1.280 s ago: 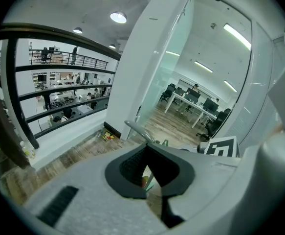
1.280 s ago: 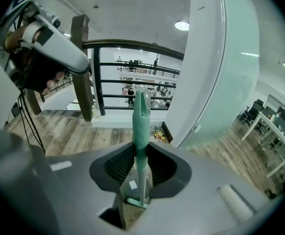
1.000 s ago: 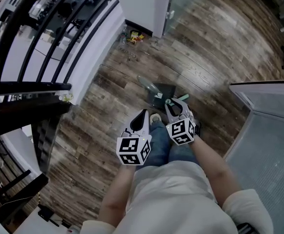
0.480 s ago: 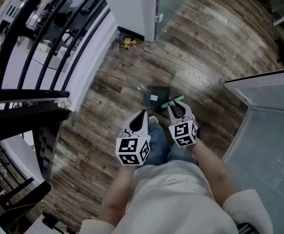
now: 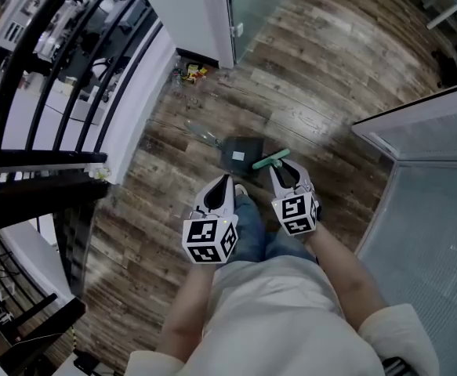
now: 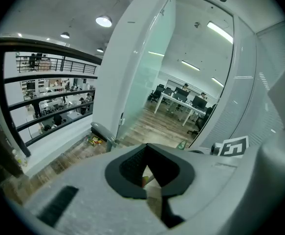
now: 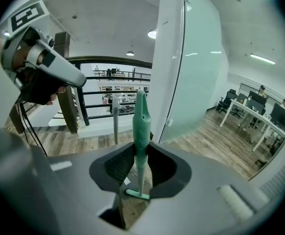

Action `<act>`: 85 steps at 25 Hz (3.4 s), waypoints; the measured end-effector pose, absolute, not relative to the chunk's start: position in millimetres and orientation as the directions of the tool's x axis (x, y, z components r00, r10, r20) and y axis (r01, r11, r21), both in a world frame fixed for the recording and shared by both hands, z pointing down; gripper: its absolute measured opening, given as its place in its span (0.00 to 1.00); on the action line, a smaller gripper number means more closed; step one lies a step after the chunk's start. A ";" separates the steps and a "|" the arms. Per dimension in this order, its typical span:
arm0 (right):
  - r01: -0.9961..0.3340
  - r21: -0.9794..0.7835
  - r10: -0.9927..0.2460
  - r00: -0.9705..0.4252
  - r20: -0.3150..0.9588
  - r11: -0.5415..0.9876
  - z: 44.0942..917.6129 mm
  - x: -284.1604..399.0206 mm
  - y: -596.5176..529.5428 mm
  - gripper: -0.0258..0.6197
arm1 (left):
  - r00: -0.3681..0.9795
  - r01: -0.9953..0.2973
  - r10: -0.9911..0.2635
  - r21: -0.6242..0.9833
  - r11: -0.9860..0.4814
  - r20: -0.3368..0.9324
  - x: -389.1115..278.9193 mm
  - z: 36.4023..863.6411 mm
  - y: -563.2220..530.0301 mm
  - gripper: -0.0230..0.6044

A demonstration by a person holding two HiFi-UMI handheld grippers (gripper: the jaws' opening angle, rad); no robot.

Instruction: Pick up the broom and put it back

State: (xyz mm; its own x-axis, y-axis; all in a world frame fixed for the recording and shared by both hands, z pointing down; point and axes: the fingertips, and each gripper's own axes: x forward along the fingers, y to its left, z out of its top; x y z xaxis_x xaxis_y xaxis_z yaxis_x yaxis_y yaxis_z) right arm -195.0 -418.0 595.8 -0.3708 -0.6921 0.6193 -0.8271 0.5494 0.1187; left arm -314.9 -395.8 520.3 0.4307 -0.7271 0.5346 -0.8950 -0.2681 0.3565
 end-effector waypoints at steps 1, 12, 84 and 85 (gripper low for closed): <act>-0.830 0.118 -0.697 -0.370 0.614 0.545 592.7 -191.1 -415.0 0.18 | 0.431 -0.895 -0.728 0.355 -0.269 0.533 -311.5 519.0 -393.0 0.04; -0.860 0.104 -0.735 -0.357 0.576 0.499 565.0 -146.2 -374.9 0.18 | 0.459 -0.883 -0.724 0.356 -0.307 0.514 -268.5 507.5 -357.8 0.04; -0.963 0.061 -0.901 -0.224 0.371 0.264 423.1 55.6 -180.8 0.18 | 0.647 -0.762 -0.649 0.304 -0.572 0.401 -61.3 444.8 -204.5 0.04; -0.964 0.060 -0.903 -0.221 0.369 0.260 422.4 57.0 -179.9 0.18 | 0.648 -0.761 -0.648 0.304 -0.573 0.401 -60.3 444.9 -204.7 0.04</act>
